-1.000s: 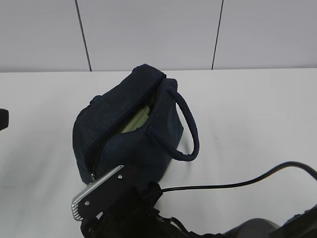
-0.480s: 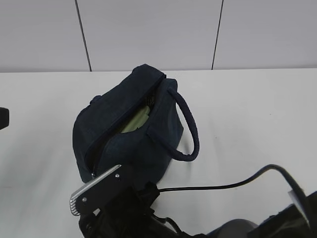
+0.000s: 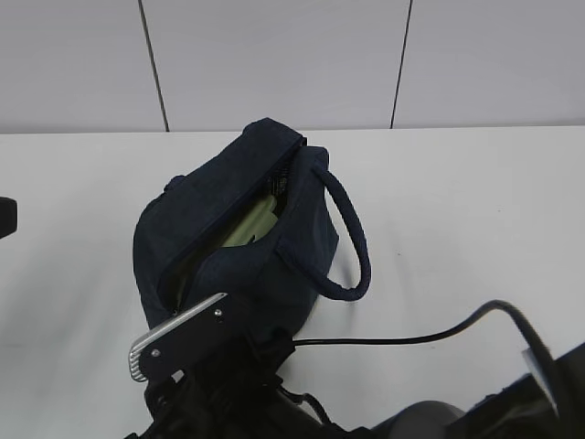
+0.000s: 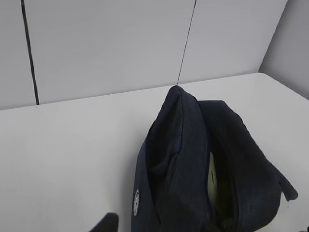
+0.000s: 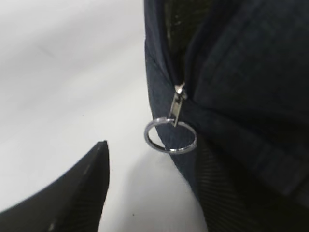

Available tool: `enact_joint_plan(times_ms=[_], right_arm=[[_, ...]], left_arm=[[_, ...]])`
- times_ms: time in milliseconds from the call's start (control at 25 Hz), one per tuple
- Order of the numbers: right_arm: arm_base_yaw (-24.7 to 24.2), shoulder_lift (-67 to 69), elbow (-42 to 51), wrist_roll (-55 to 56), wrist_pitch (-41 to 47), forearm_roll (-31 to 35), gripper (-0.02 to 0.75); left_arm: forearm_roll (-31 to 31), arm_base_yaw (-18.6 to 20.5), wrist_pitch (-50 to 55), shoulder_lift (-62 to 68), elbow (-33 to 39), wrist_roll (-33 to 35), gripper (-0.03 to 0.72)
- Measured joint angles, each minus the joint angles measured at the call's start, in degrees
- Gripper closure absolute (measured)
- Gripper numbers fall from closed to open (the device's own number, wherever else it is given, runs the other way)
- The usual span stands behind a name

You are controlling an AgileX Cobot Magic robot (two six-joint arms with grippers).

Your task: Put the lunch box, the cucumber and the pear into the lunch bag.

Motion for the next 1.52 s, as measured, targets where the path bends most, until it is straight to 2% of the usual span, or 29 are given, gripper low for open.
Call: enact_joint_plan(times_ms=[280,600,840,1160,1280,1360,1520], right_arm=[[0.0,1.5,-2.6,-0.9,0.0,0.1,0.292],[0.0,1.5,-2.6,-5.7,0.6,5.6,0.311],[0.0,1.5,-2.6,-6.4,0.7,6.4,0.453],[0.0,1.5,-2.6,-6.9,0.7,6.5,0.533],[0.0,1.5,-2.6,-7.1,0.7,6.6,0.676],[0.0,1.5,-2.6,-7.4,0.7,6.8,0.731],[0.0,1.5,-2.6,-8.5,0.7,7.4,0.738]], left_arm=[[0.0,0.0,-0.1,0.0,0.0,0.0,0.373],[0.0,0.0,-0.1,0.0,0.0,0.0,0.373],[0.0,0.0,-0.1,0.0,0.0,0.0,0.376],[0.0,0.0,-0.1,0.0,0.0,0.0,0.377],[0.0,0.0,-0.1,0.0,0.0,0.0,0.378],[0.0,0.0,-0.1,0.0,0.0,0.0,0.378],[0.0,0.0,-0.1,0.0,0.0,0.0,0.379]])
